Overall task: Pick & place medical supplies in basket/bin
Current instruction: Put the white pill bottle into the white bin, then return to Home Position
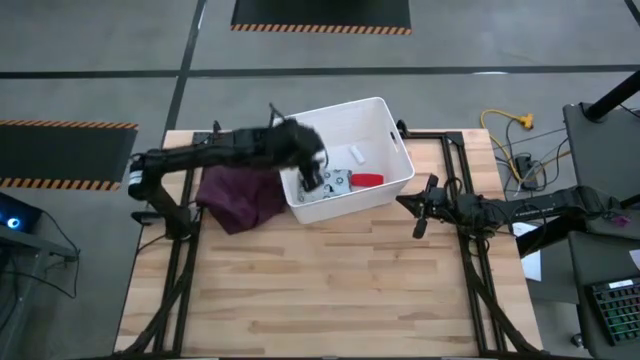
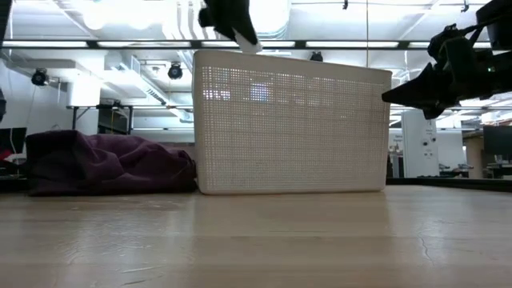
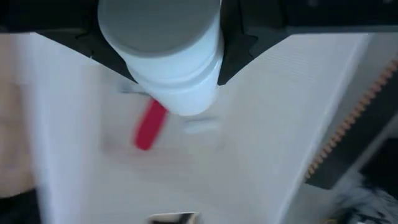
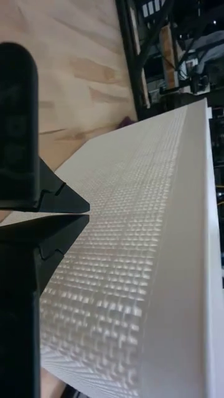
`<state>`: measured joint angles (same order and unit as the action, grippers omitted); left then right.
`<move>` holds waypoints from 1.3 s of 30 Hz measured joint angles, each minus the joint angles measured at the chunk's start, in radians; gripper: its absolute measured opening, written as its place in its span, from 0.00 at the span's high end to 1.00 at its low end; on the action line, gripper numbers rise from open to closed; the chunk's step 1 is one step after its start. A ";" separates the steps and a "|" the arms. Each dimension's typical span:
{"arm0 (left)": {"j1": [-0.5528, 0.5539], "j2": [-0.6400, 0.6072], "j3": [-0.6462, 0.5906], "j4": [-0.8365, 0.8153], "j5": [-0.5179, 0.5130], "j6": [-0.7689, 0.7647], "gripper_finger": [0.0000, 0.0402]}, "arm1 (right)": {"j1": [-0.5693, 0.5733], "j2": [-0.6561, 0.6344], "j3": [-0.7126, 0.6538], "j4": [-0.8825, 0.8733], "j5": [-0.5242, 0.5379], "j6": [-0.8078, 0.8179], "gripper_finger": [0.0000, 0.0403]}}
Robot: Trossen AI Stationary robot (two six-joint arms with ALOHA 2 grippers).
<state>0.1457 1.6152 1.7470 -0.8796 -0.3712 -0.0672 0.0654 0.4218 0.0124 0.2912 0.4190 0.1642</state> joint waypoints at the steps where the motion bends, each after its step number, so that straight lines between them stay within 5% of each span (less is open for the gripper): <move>1: 0.030 0.012 0.012 0.000 0.006 0.035 0.60 | 0.000 0.001 0.000 -0.004 0.000 0.005 0.98; 12: 0.213 0.201 0.036 0.007 0.125 0.376 0.60 | 0.000 0.001 0.000 -0.016 0.000 -0.010 0.98; 18: 0.293 0.326 0.034 0.004 0.130 0.425 0.60 | 0.000 0.001 0.000 -0.048 0.000 0.002 0.98; 25: 0.343 0.386 0.033 -0.002 0.255 0.533 0.59 | -0.001 0.001 0.000 -0.049 0.001 0.006 0.98; 39: 0.352 0.393 0.033 0.010 0.269 0.503 0.34 | -0.001 0.001 0.000 -0.049 0.003 0.013 0.98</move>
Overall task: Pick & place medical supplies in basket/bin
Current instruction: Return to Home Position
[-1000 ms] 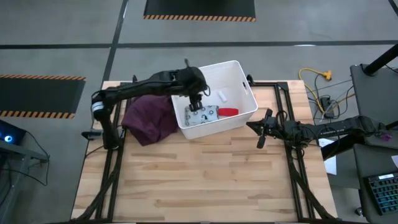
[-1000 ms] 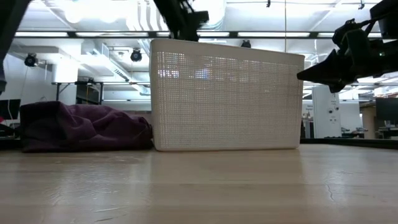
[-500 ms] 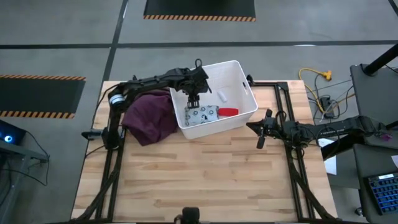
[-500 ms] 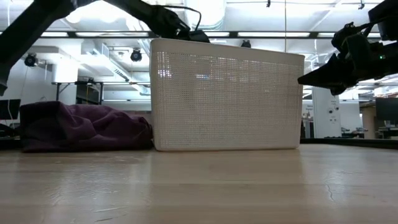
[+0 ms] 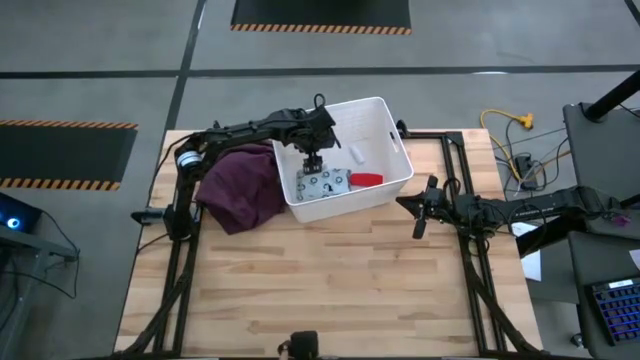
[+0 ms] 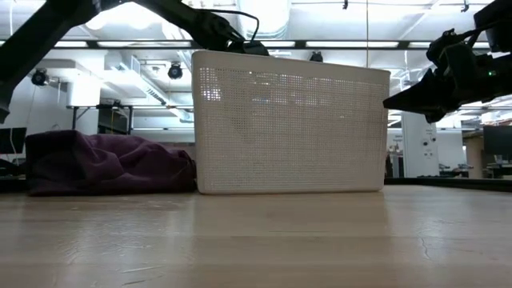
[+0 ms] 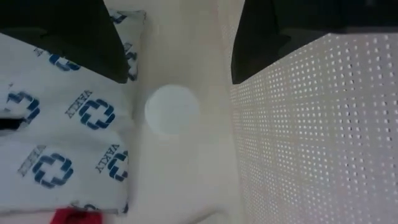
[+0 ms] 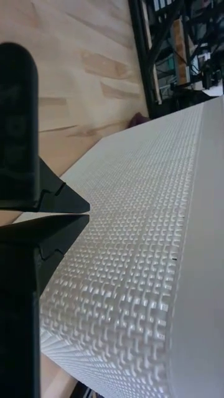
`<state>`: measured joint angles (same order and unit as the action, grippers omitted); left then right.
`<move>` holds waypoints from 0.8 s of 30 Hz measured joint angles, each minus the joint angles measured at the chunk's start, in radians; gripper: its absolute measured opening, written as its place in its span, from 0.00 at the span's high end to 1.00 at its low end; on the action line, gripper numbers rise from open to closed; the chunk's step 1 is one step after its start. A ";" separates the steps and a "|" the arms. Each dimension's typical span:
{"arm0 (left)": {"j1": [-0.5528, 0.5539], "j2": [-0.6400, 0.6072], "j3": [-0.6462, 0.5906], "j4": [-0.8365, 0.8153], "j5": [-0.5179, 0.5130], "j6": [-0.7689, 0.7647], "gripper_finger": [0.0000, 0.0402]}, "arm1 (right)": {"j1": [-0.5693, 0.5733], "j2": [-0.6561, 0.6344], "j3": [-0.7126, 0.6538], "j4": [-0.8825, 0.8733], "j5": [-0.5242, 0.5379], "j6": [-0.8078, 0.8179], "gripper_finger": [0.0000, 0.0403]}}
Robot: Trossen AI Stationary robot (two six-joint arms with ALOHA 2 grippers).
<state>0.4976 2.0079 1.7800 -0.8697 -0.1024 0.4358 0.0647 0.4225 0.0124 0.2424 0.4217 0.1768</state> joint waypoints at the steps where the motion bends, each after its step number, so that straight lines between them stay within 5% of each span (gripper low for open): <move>1: 0.000 0.000 0.004 -0.003 0.001 -0.025 0.34 | 0.001 0.000 0.000 0.000 0.000 0.000 0.98; 6: -0.006 -0.051 0.048 0.024 0.077 -0.190 0.36 | 0.001 -0.003 0.000 0.000 0.000 -0.001 0.98; 13: -0.058 -0.223 -0.005 0.312 0.435 -0.319 0.56 | 0.001 -0.004 0.000 0.001 -0.001 0.000 0.98; 19: -0.149 -0.432 -0.126 0.390 0.442 -0.368 0.76 | 0.001 -0.003 0.000 0.001 -0.003 -0.038 0.98; 24: -0.238 -0.636 -0.385 0.558 0.425 -0.456 0.89 | 0.001 -0.003 0.000 0.002 -0.003 -0.052 0.98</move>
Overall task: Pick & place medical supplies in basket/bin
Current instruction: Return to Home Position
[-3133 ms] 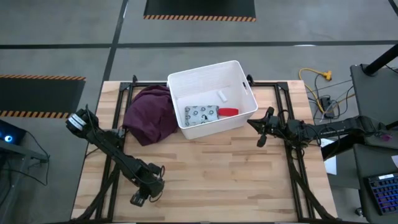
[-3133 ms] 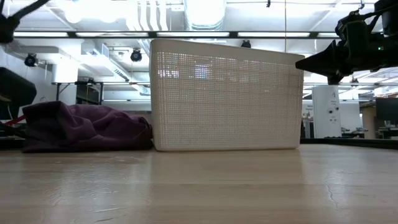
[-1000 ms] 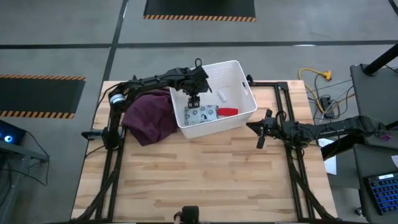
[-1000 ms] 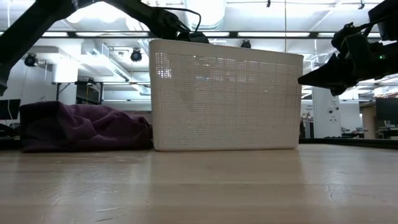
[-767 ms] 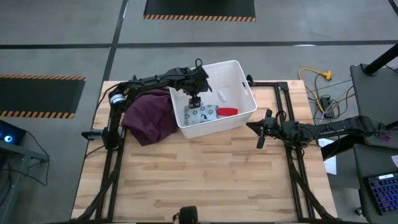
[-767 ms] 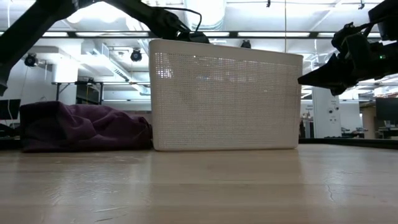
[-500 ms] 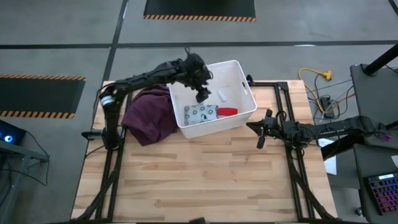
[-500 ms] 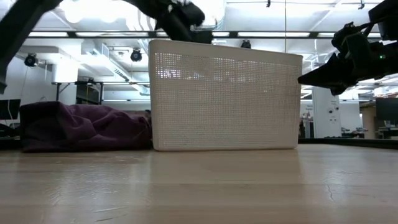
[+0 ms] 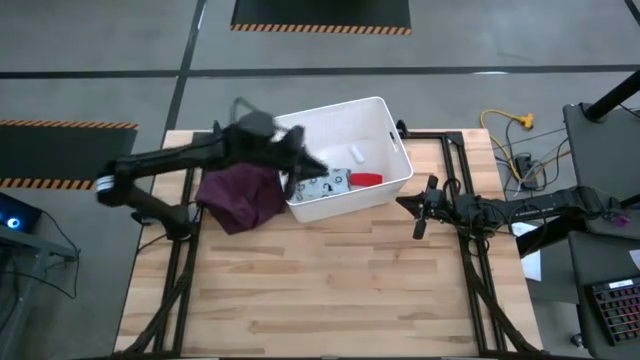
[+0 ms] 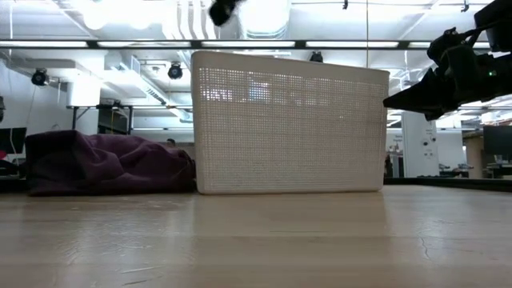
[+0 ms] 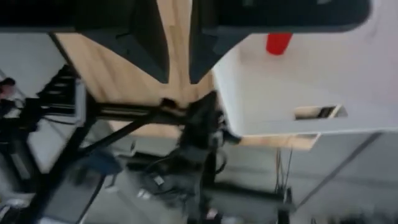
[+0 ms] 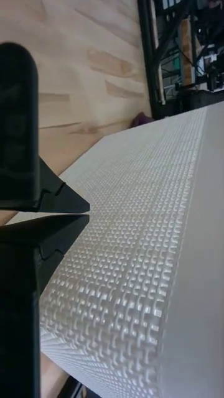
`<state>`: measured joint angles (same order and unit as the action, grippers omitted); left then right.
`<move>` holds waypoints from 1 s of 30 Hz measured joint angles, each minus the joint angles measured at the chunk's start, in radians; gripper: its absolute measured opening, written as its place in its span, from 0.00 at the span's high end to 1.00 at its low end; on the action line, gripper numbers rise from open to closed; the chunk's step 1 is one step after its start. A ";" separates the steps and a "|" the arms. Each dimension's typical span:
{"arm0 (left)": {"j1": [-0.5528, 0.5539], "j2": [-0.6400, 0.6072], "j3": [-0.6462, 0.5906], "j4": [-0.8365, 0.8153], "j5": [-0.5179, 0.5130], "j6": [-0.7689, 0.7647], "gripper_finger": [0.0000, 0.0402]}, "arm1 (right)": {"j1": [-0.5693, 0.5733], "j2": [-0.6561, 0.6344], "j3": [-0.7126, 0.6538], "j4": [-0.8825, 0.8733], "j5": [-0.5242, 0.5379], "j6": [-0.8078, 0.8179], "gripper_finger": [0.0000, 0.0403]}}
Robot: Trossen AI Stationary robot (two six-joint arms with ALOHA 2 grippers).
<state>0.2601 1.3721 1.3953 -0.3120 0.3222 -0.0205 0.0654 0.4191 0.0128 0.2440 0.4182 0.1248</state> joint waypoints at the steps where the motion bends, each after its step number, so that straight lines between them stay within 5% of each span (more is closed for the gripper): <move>1: -0.013 -0.052 -0.057 0.037 -0.009 0.000 0.91 | 0.000 0.000 0.000 0.001 -0.001 0.005 0.98; 17: -0.025 -0.824 -1.016 0.572 -0.084 0.009 1.00 | 0.000 0.000 0.000 0.068 -0.008 0.032 0.98; 22: -0.025 -0.951 -1.167 0.600 -0.100 -0.032 1.00 | 0.000 0.000 0.000 0.111 -0.029 0.027 0.98; 30: -0.024 -1.093 -1.337 0.600 -0.148 -0.016 1.00 | 0.000 0.000 0.000 0.163 -0.260 -0.003 0.98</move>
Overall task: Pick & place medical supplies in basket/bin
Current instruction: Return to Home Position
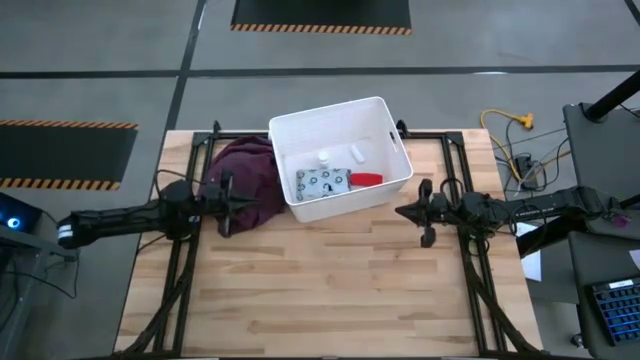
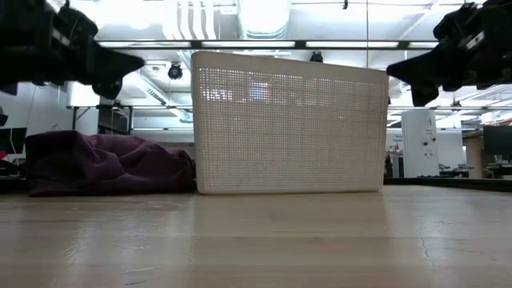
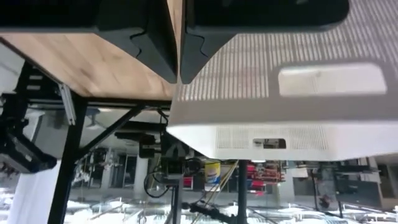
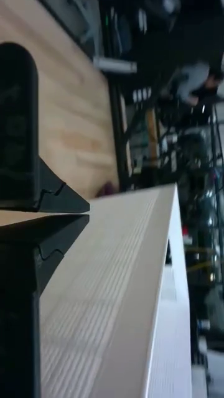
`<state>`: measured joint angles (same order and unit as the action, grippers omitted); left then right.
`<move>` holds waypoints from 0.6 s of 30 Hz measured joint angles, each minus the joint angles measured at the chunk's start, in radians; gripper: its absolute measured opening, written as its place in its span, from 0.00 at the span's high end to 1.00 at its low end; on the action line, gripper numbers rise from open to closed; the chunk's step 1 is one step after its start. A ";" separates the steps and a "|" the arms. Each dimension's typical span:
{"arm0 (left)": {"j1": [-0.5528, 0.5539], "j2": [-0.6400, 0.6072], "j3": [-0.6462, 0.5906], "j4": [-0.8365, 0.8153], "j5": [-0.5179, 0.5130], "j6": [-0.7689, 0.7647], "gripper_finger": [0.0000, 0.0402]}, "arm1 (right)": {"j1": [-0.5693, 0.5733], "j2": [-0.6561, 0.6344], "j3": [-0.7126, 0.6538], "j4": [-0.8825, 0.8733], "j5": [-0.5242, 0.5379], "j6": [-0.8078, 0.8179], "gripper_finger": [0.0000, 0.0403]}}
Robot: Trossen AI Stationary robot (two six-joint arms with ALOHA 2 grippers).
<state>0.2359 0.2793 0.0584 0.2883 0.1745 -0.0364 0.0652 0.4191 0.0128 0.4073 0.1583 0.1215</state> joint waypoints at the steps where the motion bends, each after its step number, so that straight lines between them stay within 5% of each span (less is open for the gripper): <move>1: 0.000 -0.014 -0.022 0.000 0.000 -0.012 1.00 | 0.000 0.000 0.000 0.004 -0.021 0.002 0.98; 13: 0.000 -0.076 -0.048 -0.122 -0.001 -0.022 1.00 | 0.000 0.000 0.000 0.004 -0.074 -0.009 0.98; 18: 0.000 -0.078 -0.048 -0.121 -0.001 -0.025 1.00 | 0.000 -0.002 -0.002 0.012 -0.216 0.049 0.98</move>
<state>0.2359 0.2012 0.0109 0.1669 0.1734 -0.0616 0.0654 0.4167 0.0108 0.4191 -0.0581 0.1709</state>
